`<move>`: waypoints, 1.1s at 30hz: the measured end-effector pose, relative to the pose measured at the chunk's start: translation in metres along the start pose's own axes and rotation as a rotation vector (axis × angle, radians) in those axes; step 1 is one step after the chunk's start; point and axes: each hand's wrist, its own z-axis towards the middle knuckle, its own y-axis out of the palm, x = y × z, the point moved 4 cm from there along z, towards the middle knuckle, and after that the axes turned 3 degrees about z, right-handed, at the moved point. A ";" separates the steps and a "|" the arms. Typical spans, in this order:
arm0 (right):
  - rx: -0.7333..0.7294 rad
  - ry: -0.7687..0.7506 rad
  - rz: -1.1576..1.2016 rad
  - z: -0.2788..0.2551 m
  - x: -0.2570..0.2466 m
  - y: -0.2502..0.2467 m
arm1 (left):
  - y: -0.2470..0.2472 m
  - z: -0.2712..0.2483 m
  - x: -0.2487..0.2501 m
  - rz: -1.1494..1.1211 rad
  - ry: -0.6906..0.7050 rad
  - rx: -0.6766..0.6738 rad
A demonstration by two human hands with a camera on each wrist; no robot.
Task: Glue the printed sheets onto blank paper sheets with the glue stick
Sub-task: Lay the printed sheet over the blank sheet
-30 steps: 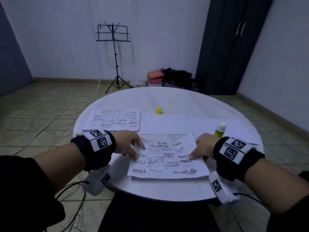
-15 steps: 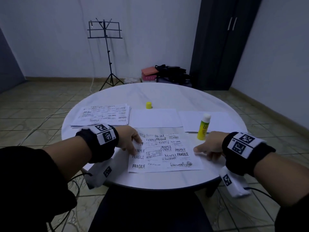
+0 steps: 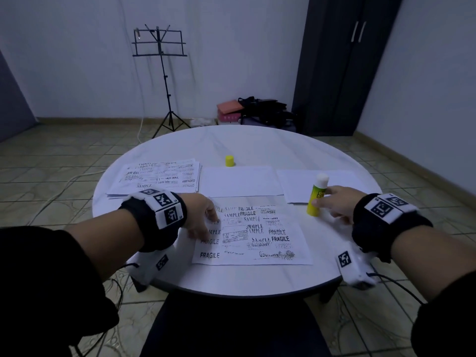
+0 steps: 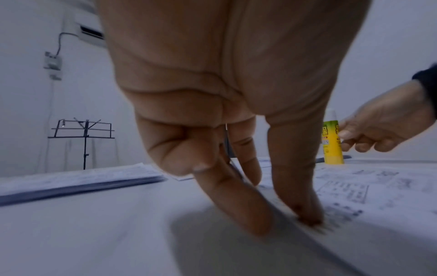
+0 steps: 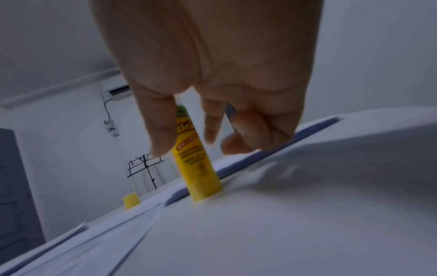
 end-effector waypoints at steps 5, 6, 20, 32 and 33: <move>0.080 -0.105 -0.150 -0.012 -0.023 0.009 | -0.001 -0.002 -0.004 0.146 0.010 0.039; 0.100 -0.165 -0.153 -0.015 -0.032 0.013 | 0.001 -0.003 -0.004 0.153 0.023 0.035; -0.008 -0.487 0.120 -0.036 -0.147 0.097 | 0.011 -0.018 -0.004 0.165 0.098 -0.008; -0.023 -0.522 -0.325 -0.034 -0.167 0.141 | 0.010 -0.020 -0.006 0.210 0.155 -0.005; -0.014 -0.516 -0.332 -0.032 -0.164 0.137 | 0.010 -0.020 -0.007 0.205 0.157 -0.005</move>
